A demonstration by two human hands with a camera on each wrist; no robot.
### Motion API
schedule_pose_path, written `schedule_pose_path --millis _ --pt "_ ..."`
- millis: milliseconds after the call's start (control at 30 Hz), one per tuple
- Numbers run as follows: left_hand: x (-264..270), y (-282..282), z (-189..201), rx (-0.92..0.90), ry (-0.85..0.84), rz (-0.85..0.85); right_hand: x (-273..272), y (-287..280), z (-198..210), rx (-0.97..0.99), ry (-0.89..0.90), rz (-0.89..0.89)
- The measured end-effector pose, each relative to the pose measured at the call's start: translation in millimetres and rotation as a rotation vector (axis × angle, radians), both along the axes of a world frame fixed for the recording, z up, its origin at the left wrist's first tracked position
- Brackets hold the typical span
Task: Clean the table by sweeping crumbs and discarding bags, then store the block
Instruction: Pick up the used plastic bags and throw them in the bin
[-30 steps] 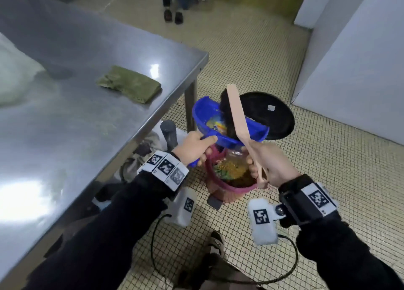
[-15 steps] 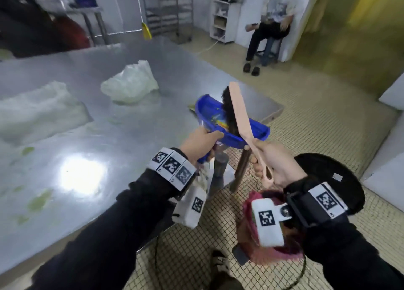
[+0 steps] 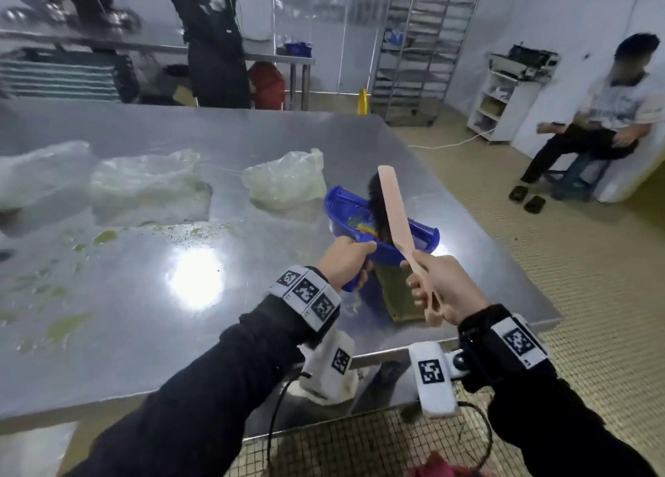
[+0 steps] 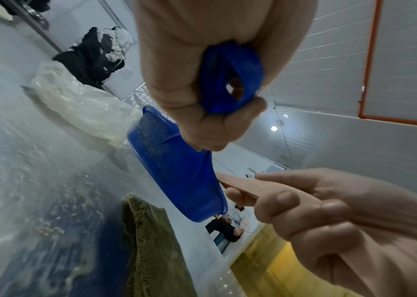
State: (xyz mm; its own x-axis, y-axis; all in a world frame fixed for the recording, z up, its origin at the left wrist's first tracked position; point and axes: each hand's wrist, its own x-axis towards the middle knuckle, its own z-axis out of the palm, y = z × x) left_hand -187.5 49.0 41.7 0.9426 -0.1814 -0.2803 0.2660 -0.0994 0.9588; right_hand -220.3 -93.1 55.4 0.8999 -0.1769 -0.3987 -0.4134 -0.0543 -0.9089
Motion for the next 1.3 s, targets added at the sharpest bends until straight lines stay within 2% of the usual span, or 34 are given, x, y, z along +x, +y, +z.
schedule_pose_path --millis 267,467,667,900,1067,1133,1300 --pt "65.4 -43.8 -18.7 -0.053 0.096 0.131 74.9 -26.8 -3.5 -0.011 0.074 0.027" --pt "129.7 -65.4 -37.7 -0.056 0.156 0.175 138.5 -36.2 -15.2 -0.015 0.059 0.013" --pt "179.6 -80.0 -56.2 0.029 0.106 0.197 196.1 -37.2 -31.8 -0.004 0.061 0.007" --pt "219.7 -107.2 -106.6 0.087 0.089 0.294 233.8 -48.4 -46.5 -0.025 0.074 0.079" --pt "212.4 -123.9 -78.5 0.154 0.090 0.363 249.3 -59.0 -53.6 0.016 0.096 0.127" --pt "214.3 -129.3 -79.0 0.173 0.101 0.380 254.8 -62.4 -54.8 0.000 0.094 0.134" --pt "219.0 -134.5 -81.4 0.211 0.114 0.372 266.2 -73.8 -66.3 -0.226 0.033 0.149"
